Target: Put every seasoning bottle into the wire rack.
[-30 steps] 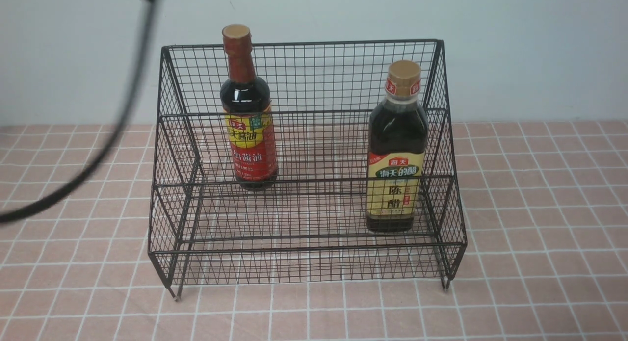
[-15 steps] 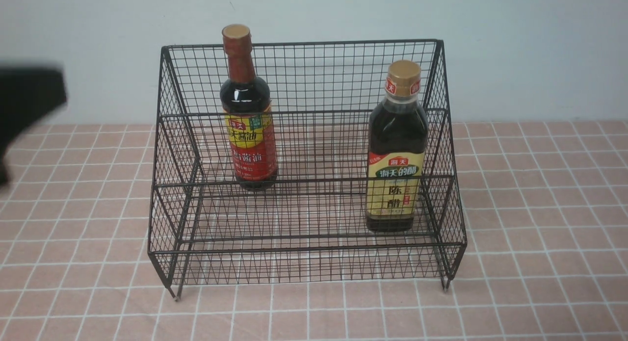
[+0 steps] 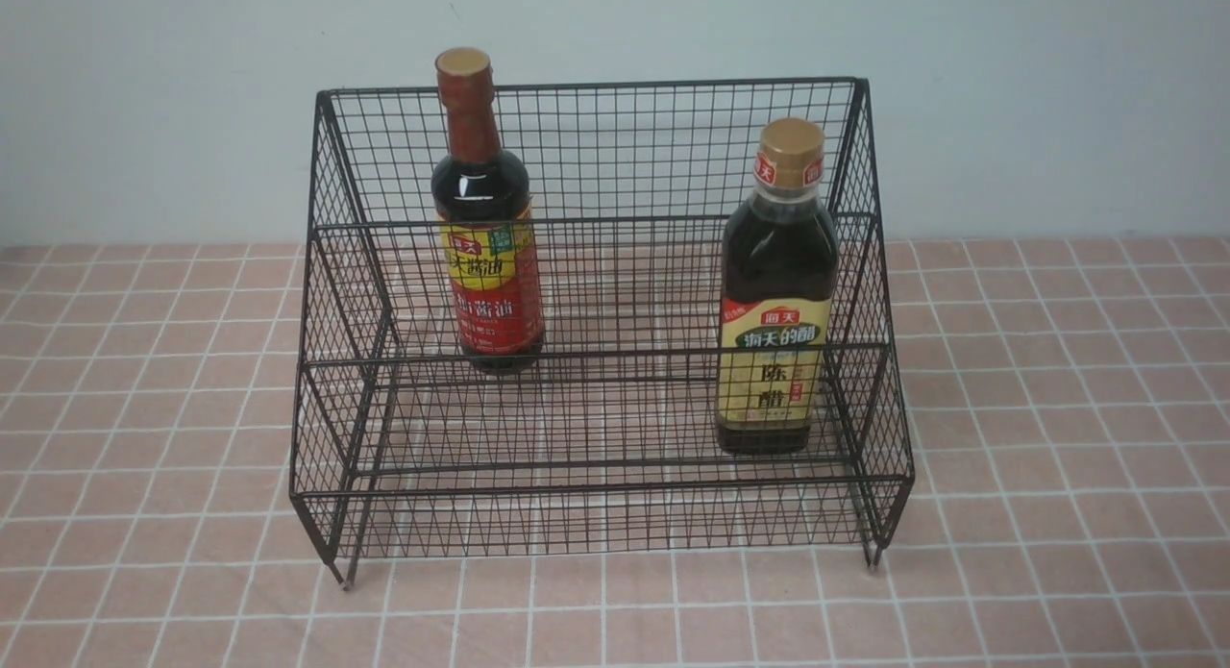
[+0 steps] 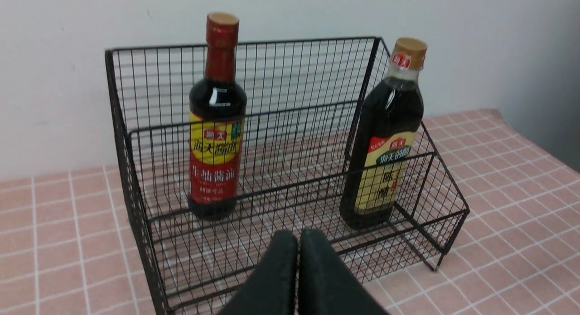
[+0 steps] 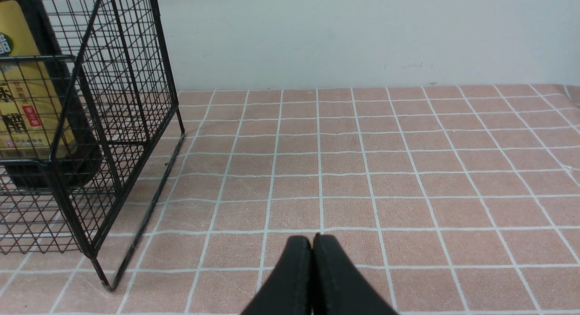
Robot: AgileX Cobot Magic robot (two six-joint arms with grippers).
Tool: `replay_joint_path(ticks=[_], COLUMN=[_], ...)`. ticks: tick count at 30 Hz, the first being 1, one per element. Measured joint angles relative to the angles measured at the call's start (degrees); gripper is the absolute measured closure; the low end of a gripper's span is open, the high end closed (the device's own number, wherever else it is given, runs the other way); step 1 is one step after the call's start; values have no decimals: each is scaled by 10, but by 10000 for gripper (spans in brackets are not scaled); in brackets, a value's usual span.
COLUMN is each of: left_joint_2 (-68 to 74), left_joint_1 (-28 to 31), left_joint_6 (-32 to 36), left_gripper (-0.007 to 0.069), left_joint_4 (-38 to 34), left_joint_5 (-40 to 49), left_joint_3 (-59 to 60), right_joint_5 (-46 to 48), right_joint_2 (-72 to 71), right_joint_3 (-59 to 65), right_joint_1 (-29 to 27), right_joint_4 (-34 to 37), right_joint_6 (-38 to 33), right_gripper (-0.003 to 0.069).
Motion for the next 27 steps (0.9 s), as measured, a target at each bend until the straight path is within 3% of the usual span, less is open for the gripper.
replay_joint_path(ticks=[7, 17, 27], left_joint_2=[-58, -126, -126], left_joint_1=[20, 141, 147], left_joint_6=[3, 5, 5], left_gripper=[631, 631, 631], left_joint_4=[83, 98, 98], left_joint_5=[-62, -225, -181], left_joint_3=[86, 367, 394], right_joint_5=[0, 1, 1], right_joint_2=[0, 0, 0], right_joint_3=[0, 0, 0], right_joint_1=[0, 0, 0], right_joint_4=[0, 1, 1], right_joint_6=[0, 0, 0], right_gripper=[673, 673, 673])
